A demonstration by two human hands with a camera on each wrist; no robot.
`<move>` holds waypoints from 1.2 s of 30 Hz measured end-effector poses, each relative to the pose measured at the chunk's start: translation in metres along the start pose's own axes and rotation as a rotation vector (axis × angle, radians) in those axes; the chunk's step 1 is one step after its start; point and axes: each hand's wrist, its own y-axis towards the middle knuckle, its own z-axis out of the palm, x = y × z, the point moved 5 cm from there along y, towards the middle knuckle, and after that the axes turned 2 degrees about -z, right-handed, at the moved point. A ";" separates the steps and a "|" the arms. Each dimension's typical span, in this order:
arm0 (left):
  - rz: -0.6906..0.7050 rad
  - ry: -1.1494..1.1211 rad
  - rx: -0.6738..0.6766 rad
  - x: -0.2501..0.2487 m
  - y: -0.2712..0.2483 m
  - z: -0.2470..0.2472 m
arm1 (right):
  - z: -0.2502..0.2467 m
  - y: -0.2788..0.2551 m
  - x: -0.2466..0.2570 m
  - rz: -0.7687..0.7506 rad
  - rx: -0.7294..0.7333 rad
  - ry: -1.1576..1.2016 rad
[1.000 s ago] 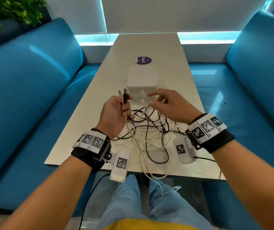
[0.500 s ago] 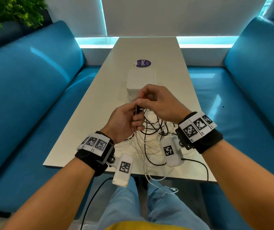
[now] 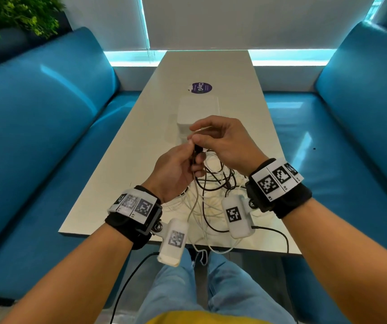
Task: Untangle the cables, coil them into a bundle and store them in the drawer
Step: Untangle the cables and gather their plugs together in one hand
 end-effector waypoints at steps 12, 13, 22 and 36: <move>0.085 -0.066 -0.152 -0.014 -0.002 -0.009 | -0.002 -0.020 -0.033 0.202 0.445 -0.404; 0.093 -0.097 -0.157 -0.018 -0.001 -0.011 | -0.003 -0.024 -0.042 0.223 0.505 -0.464; 0.144 -0.283 -0.141 -0.052 -0.010 -0.027 | -0.060 -0.033 -0.112 0.273 0.237 -0.676; -0.013 0.571 -0.147 0.017 0.018 0.022 | -0.042 -0.021 -0.010 -0.027 0.042 -0.331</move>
